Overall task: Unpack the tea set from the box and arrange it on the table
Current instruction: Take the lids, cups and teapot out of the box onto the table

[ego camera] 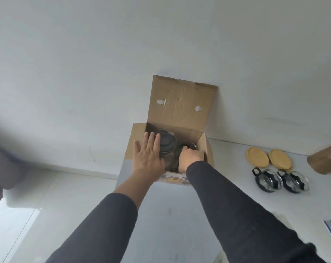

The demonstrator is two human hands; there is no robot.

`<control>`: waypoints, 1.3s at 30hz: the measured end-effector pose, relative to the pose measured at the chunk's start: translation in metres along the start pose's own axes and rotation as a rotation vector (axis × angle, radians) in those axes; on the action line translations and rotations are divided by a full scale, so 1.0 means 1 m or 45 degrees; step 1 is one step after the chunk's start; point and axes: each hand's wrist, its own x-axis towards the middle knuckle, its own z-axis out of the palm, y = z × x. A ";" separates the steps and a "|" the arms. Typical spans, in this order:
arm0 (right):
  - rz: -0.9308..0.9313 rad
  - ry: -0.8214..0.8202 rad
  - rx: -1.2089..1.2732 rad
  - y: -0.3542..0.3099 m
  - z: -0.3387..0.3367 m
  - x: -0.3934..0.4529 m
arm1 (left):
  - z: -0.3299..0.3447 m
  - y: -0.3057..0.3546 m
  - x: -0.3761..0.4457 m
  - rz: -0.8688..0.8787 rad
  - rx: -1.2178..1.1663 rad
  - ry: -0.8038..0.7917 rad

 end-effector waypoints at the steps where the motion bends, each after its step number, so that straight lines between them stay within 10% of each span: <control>1: 0.028 0.004 -0.021 -0.002 0.000 0.000 | 0.001 -0.001 0.001 0.000 -0.004 0.008; 11: -0.090 0.030 0.339 0.011 -0.021 -0.023 | 0.003 -0.005 0.000 0.008 -0.043 0.010; 18: -0.130 0.516 1.003 0.050 -0.019 -0.049 | -0.015 0.017 0.001 -0.129 -0.476 0.223; 24: -0.031 0.952 1.157 0.113 0.011 -0.081 | -0.023 0.098 -0.005 0.195 -0.538 0.333; 39: 0.426 0.753 1.277 0.334 0.182 -0.104 | 0.092 0.324 -0.033 0.214 -0.187 -0.411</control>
